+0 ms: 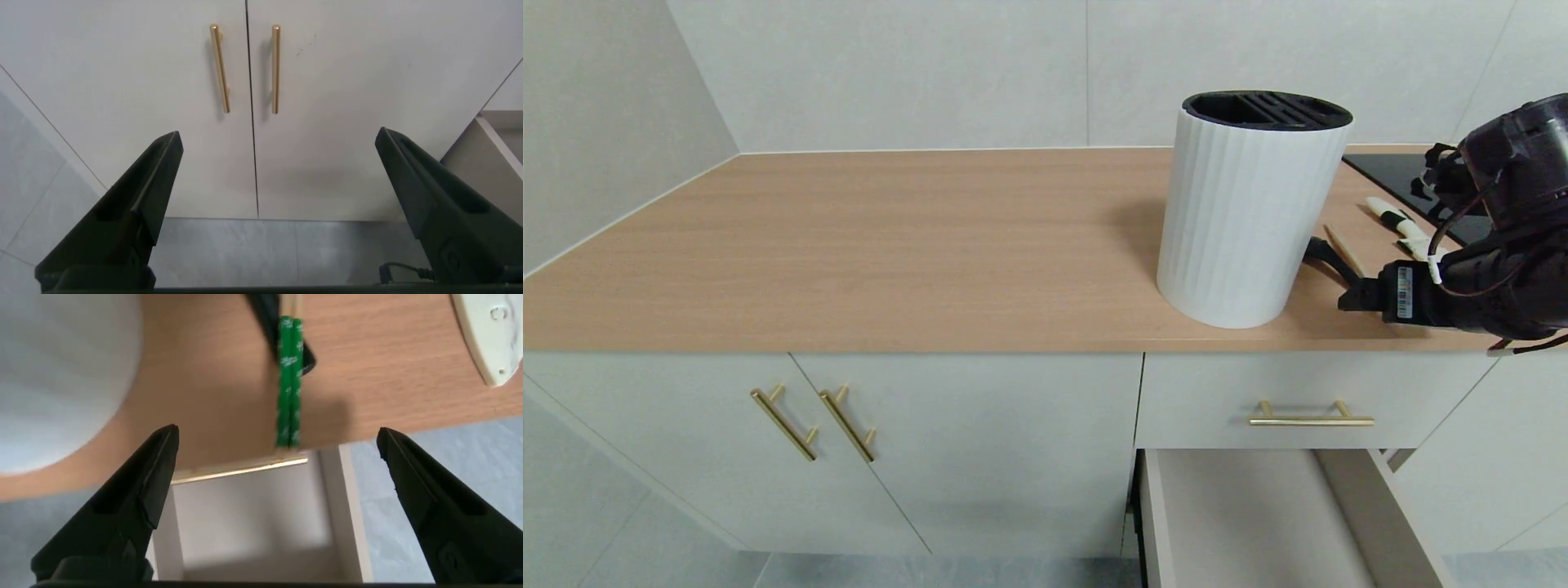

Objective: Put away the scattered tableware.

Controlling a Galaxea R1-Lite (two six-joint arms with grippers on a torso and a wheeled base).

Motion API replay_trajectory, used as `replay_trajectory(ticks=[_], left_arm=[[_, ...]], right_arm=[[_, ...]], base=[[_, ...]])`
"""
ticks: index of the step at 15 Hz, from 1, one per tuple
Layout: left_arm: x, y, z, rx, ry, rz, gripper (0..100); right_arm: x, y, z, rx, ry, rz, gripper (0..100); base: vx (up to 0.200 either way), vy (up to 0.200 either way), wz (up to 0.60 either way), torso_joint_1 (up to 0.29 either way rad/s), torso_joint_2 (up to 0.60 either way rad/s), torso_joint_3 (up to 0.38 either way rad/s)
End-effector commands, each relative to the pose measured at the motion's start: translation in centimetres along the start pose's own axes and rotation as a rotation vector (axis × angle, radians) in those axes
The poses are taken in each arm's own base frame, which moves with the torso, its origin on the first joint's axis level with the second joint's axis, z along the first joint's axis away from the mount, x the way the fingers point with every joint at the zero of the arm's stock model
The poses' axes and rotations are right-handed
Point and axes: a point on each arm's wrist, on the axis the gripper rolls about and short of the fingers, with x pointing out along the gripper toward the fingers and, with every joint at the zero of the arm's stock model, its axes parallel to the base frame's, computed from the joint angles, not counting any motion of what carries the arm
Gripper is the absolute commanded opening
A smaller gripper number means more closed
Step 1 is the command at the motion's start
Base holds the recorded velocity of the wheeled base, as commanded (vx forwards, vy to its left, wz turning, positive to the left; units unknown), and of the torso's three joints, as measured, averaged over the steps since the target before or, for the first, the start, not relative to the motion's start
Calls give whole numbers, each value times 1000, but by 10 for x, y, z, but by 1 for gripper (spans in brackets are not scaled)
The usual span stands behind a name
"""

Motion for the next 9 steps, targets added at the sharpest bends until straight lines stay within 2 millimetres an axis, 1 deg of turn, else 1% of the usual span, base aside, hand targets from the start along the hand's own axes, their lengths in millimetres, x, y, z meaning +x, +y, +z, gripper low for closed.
replay_trajectory(ticks=[1, 2, 8, 9], left_arm=[[0, 0, 0, -1, 1, 2, 100], [0, 0, 0, 0, 1, 3, 100], [0, 0, 0, 0, 1, 2, 100], [0, 0, 0, -1, 1, 3, 100]], right_arm=[[9, 0, 0, 1, 17, -19, 100], [15, -3, 2, 16, 6, -31, 100], [17, -1, 2, 16, 6, -27, 100], [18, -1, 2, 16, 6, -27, 0]], base=[[0, 0, 0, 0, 0, 0], [0, 0, 0, 0, 0, 0], [0, 0, 0, 0, 0, 0], [0, 0, 0, 0, 0, 0]])
